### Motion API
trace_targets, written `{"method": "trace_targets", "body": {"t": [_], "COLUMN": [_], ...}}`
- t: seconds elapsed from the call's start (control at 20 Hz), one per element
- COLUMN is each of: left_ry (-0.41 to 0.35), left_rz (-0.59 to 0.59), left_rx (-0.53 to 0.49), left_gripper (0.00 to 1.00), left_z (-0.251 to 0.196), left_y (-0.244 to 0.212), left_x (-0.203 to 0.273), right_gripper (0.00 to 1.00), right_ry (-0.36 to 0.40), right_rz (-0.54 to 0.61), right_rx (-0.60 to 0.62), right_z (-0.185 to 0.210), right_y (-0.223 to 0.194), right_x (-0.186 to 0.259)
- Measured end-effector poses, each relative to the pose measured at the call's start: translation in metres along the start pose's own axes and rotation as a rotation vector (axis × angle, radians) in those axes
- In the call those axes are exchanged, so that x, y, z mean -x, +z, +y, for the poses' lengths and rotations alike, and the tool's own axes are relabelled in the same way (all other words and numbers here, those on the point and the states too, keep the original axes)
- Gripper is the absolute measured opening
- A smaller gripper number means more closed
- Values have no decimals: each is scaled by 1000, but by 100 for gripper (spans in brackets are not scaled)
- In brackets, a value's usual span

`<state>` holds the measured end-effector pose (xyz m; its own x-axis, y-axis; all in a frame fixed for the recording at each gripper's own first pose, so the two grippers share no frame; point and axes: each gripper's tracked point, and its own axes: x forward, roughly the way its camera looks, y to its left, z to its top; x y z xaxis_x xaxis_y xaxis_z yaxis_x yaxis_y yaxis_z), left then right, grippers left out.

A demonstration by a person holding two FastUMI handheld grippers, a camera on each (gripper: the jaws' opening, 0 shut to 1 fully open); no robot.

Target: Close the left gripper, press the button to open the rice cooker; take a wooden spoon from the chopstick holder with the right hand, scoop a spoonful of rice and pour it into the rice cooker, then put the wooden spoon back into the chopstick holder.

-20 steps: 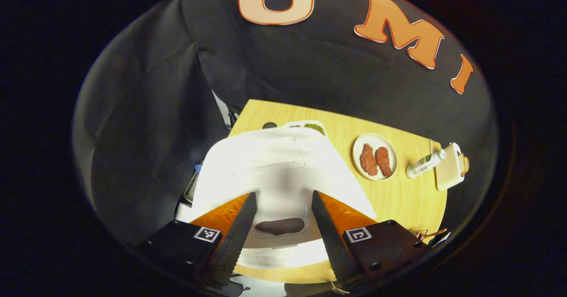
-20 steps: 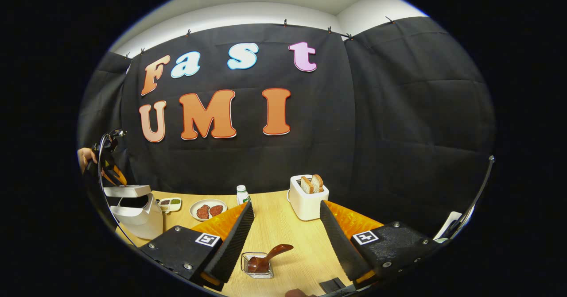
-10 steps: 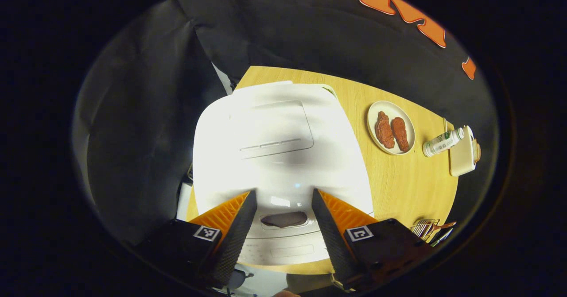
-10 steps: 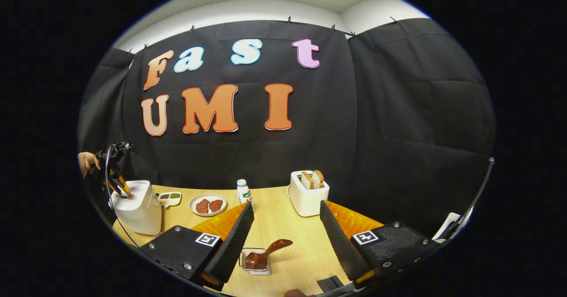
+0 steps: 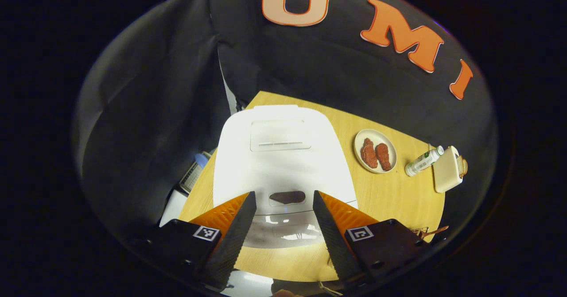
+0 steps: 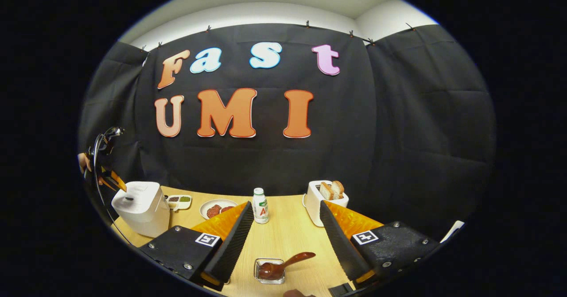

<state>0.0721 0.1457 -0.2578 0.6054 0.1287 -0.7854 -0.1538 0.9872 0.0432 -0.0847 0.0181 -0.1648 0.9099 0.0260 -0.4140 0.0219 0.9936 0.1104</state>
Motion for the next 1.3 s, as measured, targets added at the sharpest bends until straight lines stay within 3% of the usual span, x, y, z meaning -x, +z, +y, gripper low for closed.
{"method": "trace_targets", "body": {"t": [0.25,0.35,0.5,0.7,1.0,1.3], "left_ry": [-67,-60,77,34,55,5], "left_rz": [-333,-434,-507,-598,-774,-846], "left_rx": [108,95,37,51,-51,-137], "left_gripper": [91,91,90,91,91,91], "left_z": [0,9,25,9,-6,-40], "left_y": [41,47,26,17,31,29], "left_x": [57,70,111,149,191,206], "right_gripper": [93,93,93,93,93,93], "right_ry": [97,146,211,266,288,283], "right_rz": [-44,-51,-56,-48,-73,-101], "right_rx": [23,37,55,54,18,18], "right_z": [59,82,107,124,133,132], "right_y": [14,16,19,18,26,32], "right_x": [-16,-22,-29,-34,-42,-38]}}
